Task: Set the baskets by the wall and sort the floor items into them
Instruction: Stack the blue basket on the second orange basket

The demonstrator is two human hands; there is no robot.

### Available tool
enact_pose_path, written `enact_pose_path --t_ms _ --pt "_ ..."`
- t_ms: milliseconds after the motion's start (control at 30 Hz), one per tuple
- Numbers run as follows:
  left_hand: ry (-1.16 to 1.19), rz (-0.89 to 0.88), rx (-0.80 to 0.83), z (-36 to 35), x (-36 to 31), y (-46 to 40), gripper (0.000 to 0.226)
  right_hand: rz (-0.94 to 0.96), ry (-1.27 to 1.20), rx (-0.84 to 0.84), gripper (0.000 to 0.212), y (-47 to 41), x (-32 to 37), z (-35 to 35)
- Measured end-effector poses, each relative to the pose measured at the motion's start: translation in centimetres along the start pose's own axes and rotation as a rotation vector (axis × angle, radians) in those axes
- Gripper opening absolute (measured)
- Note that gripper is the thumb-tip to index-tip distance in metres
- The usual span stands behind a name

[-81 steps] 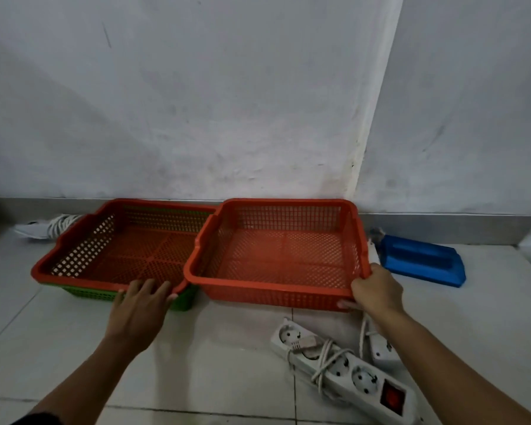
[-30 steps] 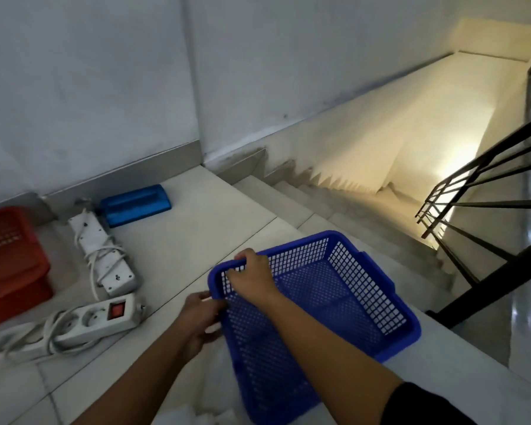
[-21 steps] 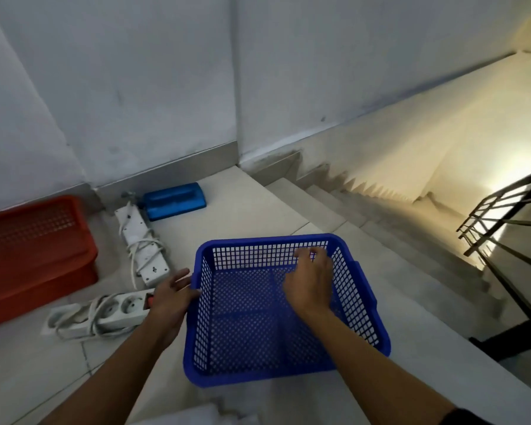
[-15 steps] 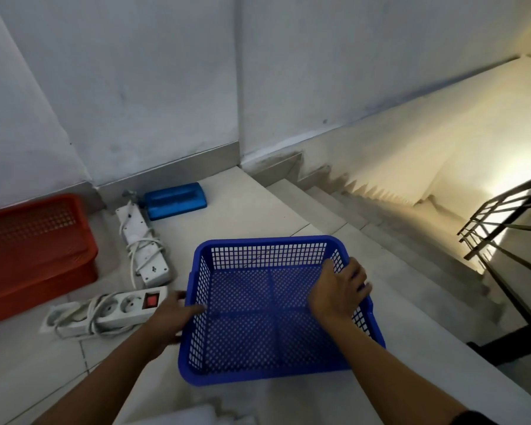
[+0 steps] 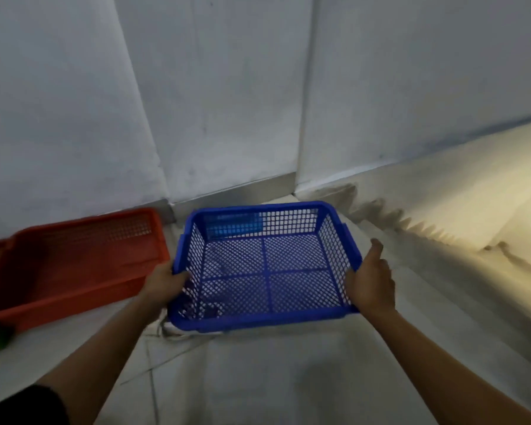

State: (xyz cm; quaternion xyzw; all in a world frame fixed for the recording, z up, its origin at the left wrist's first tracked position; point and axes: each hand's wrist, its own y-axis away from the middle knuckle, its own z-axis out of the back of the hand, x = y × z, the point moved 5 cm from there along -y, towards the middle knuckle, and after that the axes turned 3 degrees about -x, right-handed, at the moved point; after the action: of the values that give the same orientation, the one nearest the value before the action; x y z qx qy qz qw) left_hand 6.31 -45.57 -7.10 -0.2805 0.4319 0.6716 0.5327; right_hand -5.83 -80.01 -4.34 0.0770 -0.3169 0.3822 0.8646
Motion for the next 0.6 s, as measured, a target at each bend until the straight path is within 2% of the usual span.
enact_pose_path --t_ms 67,133,200,367,467,600 --pt "0.017 0.028 -0.09 4.4 0.6 -1.0 0.028 0.056 -0.068 0.154 0.068 -0.4 3.5 -1.9" --pt "0.074 0.048 -0.171 8.8 1.0 -1.6 0.028 0.048 -0.18 0.382 0.05 -0.1 6.9 -4.3" --pt "0.161 0.064 -0.25 12.9 1.4 -1.8 0.032 0.03 -0.318 0.526 0.03 0.3 10.2 -6.4" --pt "0.587 0.063 -0.352 21.5 4.6 -1.9 0.041 0.05 -0.455 0.697 0.012 2.0 19.9 -12.0" --pt "0.644 0.102 -0.46 24.0 7.9 -2.4 0.042 0.06 -0.415 0.772 0.013 3.6 25.1 -16.3" --pt "0.604 0.154 -0.634 25.1 12.3 -3.1 0.06 0.054 -0.427 0.778 0.016 5.1 29.3 -21.8"
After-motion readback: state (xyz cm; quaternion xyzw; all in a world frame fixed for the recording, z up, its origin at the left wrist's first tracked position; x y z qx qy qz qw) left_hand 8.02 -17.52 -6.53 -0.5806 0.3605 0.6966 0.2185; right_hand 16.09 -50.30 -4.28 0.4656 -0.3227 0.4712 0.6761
